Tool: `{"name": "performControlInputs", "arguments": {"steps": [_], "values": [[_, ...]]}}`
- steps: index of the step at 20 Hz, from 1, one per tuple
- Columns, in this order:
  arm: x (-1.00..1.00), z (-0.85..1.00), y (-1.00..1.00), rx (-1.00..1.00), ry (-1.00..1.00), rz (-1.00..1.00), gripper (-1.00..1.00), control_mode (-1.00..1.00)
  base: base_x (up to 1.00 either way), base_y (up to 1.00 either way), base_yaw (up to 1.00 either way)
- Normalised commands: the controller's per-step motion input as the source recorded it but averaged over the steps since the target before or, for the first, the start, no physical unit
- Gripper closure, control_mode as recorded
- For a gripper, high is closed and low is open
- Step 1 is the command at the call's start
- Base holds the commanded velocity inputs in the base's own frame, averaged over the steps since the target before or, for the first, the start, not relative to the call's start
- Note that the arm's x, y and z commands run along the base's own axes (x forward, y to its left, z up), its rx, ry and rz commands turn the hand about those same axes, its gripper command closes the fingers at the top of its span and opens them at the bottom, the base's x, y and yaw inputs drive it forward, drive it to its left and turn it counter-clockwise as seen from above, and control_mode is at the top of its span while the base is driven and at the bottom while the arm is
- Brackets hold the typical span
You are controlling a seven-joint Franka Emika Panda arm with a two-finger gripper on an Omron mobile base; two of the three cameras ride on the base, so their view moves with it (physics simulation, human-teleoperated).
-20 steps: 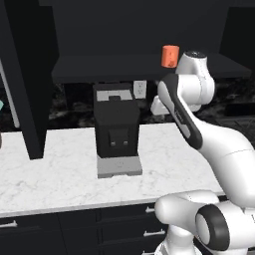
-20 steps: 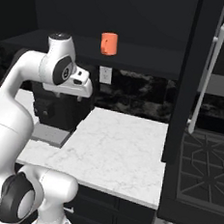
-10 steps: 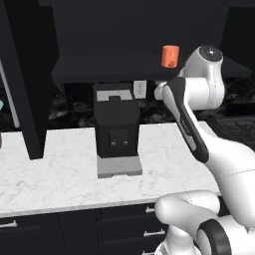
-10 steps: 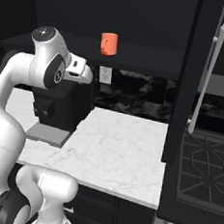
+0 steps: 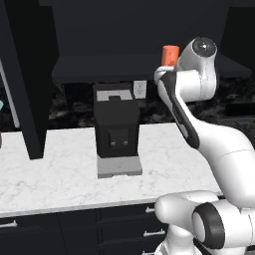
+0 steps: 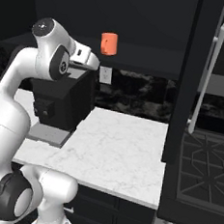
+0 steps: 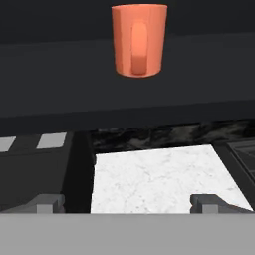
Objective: Gather all objects into one cabinet and sort the glasses and bowls to opposite sides.
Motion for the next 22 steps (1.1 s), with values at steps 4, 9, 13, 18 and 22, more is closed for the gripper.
{"name": "performControlInputs", "arguments": {"steps": [4,9,13,18,22], "values": [[0.21,0.70,-0.35,0.00,-0.08,-0.04,-1.00,-1.00,0.00,0.00,0.00],[0.30,0.15,-0.34,0.00,0.00,0.00,-1.00,-1.00,0.00,0.00,0.00],[0.53,0.00,-0.19,0.00,0.00,0.00,-1.00,-1.00,0.00,0.00,0.00],[0.54,0.00,-0.17,0.00,0.00,0.00,-1.00,-1.00,0.00,0.00,0.00],[0.34,-0.04,0.01,0.00,0.00,0.00,-1.00,-1.00,0.00,0.00,0.00]]}}
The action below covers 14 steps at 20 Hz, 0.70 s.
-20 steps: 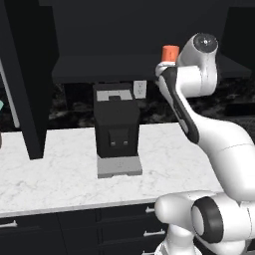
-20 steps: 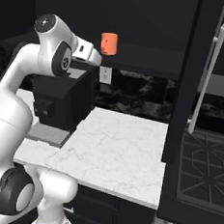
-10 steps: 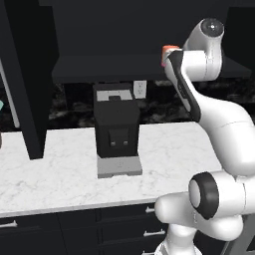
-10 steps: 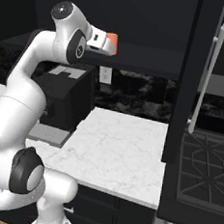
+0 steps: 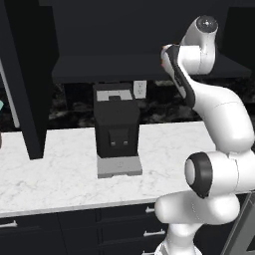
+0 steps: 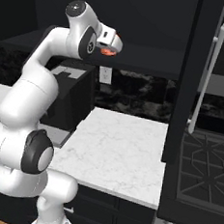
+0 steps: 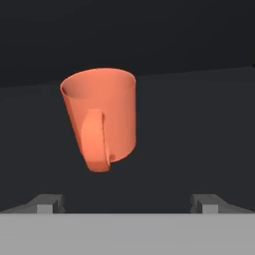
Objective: Gather all objects into one cabinet and sort the glasses and bowls to opposite sides.
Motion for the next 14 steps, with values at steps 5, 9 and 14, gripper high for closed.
{"name": "performControlInputs", "arguments": {"steps": [5,9,14], "values": [[0.47,-0.08,0.03,0.00,0.00,0.00,-1.00,-1.00,0.00,0.00,0.00],[0.55,-0.07,0.00,0.00,0.00,0.00,-1.00,-1.00,0.00,0.00,0.00],[0.42,-0.02,0.02,0.01,0.00,0.00,-1.00,-1.00,0.00,0.00,0.00]]}}
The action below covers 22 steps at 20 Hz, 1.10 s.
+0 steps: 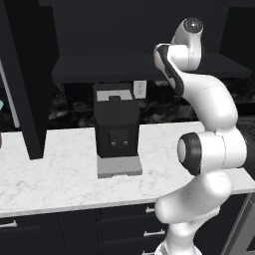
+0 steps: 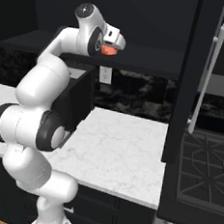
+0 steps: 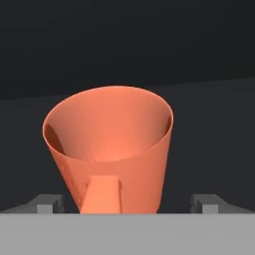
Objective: Gather all objects into one cabinet and sort the glasses and bowls to opposite sides.
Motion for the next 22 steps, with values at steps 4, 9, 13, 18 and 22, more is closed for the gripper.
{"name": "performControlInputs", "arguments": {"steps": [4,9,13,18,22], "values": [[0.15,0.00,0.01,0.02,0.00,0.00,-1.00,-1.00,0.00,0.00,0.00],[0.00,-0.03,0.00,0.00,0.00,-0.04,-1.00,-1.00,0.00,0.00,0.00],[0.00,-0.15,0.00,0.00,0.00,-0.07,-1.00,-1.00,0.00,0.00,0.00],[0.00,-0.12,0.11,0.00,-0.01,-0.10,-1.00,-1.00,0.00,0.00,0.00],[0.00,0.00,0.02,0.00,-0.05,-0.04,-1.00,-1.00,0.00,0.00,0.00]]}}
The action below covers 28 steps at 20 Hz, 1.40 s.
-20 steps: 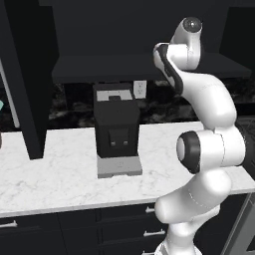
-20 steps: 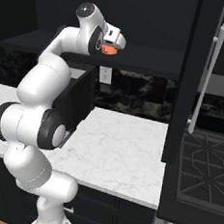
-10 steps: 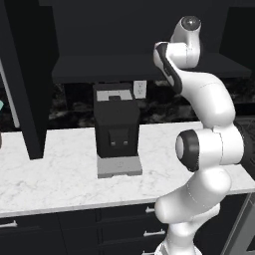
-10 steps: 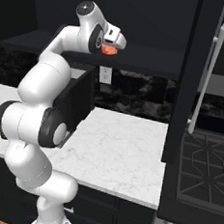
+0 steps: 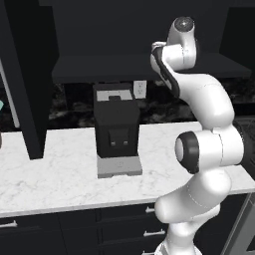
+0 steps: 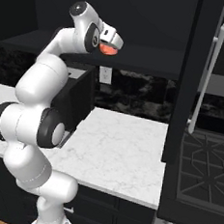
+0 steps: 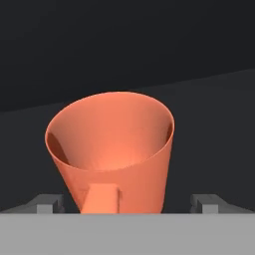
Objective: Gather all objects into one cabinet and sort the glasses and bowls to opposite sides.
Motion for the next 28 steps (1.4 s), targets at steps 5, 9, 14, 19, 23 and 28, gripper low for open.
{"name": "performControlInputs", "arguments": {"steps": [5,9,14,19,23,28], "values": [[0.00,-0.03,0.00,0.01,0.00,-0.04,1.00,-1.00,0.00,0.00,0.00],[0.05,-0.13,0.00,0.00,0.00,-0.04,1.00,-1.00,0.00,0.00,0.00],[0.01,-0.11,0.00,0.02,0.00,-0.03,1.00,-1.00,0.00,0.00,0.00],[-0.04,-0.02,0.00,0.06,-0.01,0.00,1.00,-1.00,0.00,0.00,0.00],[-0.44,0.00,0.00,0.10,-0.05,0.00,1.00,-1.00,0.00,0.00,0.00],[-1.00,0.00,-0.03,0.11,-0.11,0.01,1.00,-1.00,0.00,0.00,0.00]]}}
